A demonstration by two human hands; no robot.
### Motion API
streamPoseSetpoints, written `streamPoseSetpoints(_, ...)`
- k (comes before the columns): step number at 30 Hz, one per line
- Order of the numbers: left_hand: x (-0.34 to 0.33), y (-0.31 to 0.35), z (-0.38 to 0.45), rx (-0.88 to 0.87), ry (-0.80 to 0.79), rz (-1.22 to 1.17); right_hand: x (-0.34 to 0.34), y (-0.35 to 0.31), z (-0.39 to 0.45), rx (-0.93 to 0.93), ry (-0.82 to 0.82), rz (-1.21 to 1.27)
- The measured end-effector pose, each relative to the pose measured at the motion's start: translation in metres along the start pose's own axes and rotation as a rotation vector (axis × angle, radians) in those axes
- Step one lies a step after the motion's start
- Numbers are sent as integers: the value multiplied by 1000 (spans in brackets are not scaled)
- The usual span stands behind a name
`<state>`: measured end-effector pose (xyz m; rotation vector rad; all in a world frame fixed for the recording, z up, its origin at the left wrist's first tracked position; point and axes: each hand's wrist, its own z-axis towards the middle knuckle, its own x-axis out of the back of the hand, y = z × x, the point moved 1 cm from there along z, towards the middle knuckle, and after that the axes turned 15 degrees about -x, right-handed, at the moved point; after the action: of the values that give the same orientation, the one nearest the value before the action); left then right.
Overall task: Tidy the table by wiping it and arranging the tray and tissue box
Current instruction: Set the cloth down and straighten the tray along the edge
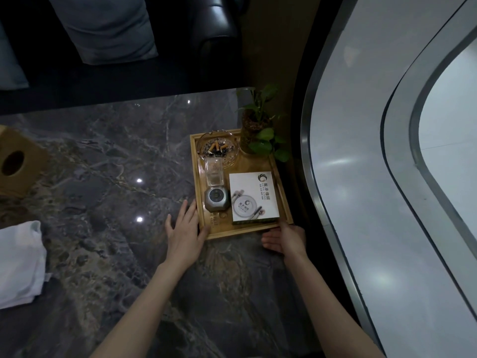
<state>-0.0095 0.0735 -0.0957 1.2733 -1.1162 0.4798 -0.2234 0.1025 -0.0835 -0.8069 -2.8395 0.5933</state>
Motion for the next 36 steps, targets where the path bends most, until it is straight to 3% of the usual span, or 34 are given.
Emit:
streamPoseSetpoints(8,-3,2,3,76,18,-20,1,-5,3,-11,-18,-31)
streamPoseSetpoints(36,5,5,17,33,-69,82,-2,-13,7,-25,-47,-49)
